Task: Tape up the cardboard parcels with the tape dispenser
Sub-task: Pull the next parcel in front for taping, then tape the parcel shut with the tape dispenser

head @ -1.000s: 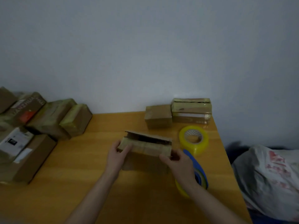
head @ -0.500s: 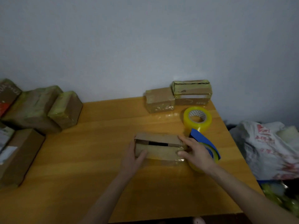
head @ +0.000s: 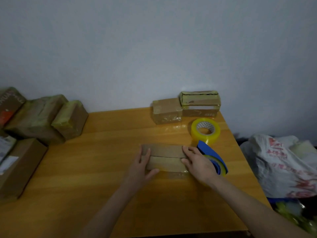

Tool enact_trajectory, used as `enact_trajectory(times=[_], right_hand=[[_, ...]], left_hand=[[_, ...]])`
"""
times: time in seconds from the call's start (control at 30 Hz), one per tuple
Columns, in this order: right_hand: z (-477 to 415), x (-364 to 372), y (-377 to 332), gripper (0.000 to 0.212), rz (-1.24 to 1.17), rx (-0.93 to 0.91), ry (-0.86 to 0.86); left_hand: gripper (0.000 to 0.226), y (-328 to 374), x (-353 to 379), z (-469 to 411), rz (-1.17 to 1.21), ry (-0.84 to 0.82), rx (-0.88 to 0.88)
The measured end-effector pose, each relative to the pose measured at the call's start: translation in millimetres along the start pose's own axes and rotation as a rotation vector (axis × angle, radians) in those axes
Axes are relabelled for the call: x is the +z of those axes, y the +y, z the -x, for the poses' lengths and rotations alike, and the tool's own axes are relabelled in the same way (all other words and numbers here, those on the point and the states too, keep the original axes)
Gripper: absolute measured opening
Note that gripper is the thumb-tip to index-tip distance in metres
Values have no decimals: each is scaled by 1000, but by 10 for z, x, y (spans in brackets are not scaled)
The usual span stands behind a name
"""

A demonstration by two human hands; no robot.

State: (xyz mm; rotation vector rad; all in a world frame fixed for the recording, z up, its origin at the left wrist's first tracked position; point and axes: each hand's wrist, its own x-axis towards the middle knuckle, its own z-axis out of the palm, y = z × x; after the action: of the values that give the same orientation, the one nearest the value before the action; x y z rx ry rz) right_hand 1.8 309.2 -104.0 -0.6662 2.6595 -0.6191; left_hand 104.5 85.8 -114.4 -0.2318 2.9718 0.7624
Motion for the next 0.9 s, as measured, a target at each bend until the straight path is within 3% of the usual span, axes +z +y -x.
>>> enact_trajectory(times=[0.1, 0.17, 0.23, 0.33, 0.4, 0.57, 0.73, 0.8, 0.9], right_hand=[[-27, -260, 192, 57, -185, 112, 90], [-31, -371, 403, 64, -69, 297, 130], [-11, -361, 610, 66, 37, 439, 3], [-9, -238, 823, 37, -12, 511, -163], [-34, -198, 881, 29, -33, 526, -145], [-150, -302, 859, 32, -151, 514, -76], [-239, -741, 717, 20, -607, 524, 0], [-263, -1036, 550, 29, -692, 468, -24], [-269, -1355, 183, 40, -600, 259, -82]], left_hand=[[83, 35, 28, 14, 45, 25, -19], [81, 38, 39, 17, 35, 42, -25], [80, 46, 52, 19, 1, 52, -31], [79, 60, 67, 21, -16, 57, -32], [78, 59, 77, 27, -13, 59, -37], [78, 60, 94, 21, -19, 87, -47], [78, 68, 106, 19, -82, 107, -87], [78, 74, 98, 25, -98, 98, -92], [78, 82, 100, 26, -68, 100, -105]])
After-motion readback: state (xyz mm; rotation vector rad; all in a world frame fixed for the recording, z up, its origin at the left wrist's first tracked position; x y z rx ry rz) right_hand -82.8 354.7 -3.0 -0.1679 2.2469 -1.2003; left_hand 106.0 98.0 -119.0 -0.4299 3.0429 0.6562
